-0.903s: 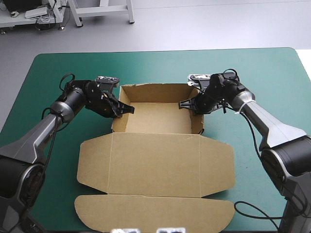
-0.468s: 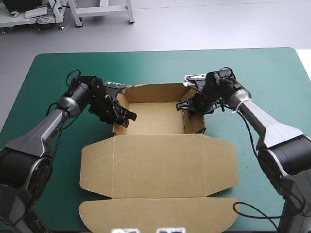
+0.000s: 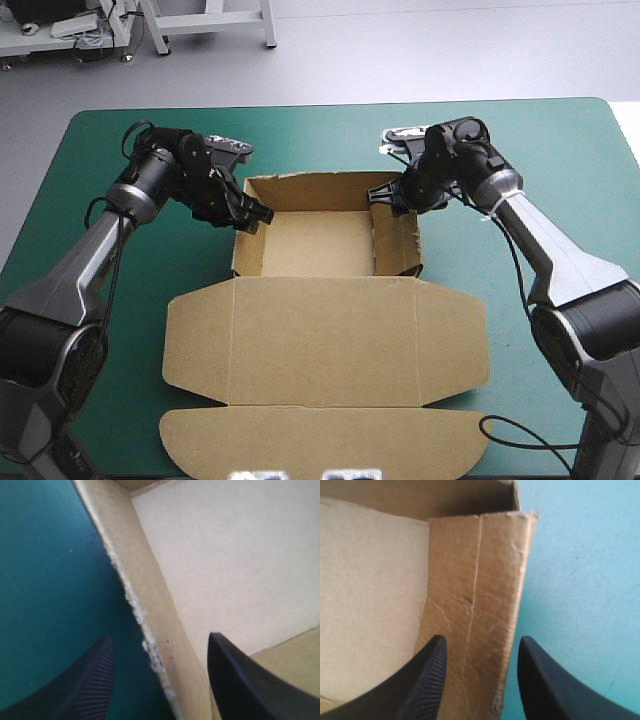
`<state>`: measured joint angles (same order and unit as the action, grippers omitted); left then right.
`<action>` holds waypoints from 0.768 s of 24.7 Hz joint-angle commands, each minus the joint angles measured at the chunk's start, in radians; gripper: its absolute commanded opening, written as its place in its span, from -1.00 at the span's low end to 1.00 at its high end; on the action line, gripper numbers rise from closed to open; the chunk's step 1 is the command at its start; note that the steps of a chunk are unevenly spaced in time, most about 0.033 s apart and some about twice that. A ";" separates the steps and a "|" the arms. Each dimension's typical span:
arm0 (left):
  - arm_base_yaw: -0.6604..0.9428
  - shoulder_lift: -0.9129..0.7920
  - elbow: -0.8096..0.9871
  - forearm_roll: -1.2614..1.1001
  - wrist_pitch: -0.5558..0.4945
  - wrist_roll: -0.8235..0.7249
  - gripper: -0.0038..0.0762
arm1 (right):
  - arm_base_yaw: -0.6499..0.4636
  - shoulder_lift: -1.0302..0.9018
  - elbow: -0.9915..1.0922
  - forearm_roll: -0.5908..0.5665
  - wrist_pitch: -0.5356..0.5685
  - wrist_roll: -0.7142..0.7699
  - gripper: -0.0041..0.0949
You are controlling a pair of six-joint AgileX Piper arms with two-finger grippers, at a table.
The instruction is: Fold the box
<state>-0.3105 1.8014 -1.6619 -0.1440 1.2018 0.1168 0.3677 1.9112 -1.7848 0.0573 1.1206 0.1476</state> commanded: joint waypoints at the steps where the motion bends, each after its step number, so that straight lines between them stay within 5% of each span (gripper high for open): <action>1: -0.004 -0.051 -0.100 0.029 0.042 -0.028 0.11 | -0.001 -0.053 -0.119 -0.006 0.026 -0.005 -0.06; 4: -0.004 -0.051 -0.203 0.038 0.089 -0.037 0.11 | -0.001 -0.053 -0.244 -0.057 0.130 -0.009 -0.06; 8: -0.004 -0.070 -0.293 0.003 0.089 -0.117 0.04 | -0.001 -0.085 -0.312 -0.064 0.129 -0.009 -0.06; 12: -0.004 -0.112 -0.359 -0.012 0.089 -0.131 -0.37 | -0.002 -0.135 -0.321 -0.076 0.129 -0.005 -0.06; 15: -0.004 -0.191 -0.366 0.054 0.089 -0.101 -0.94 | -0.002 -0.183 -0.317 -0.072 0.129 0.042 -0.06; 19: -0.004 -0.333 -0.359 0.125 0.089 -0.098 -0.93 | -0.002 -0.205 -0.267 -0.057 0.129 0.040 -0.06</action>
<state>-0.3105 1.5691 -1.9967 -0.0264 1.2546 0.0155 0.3677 1.7598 -2.0614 0.0000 1.2493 0.1853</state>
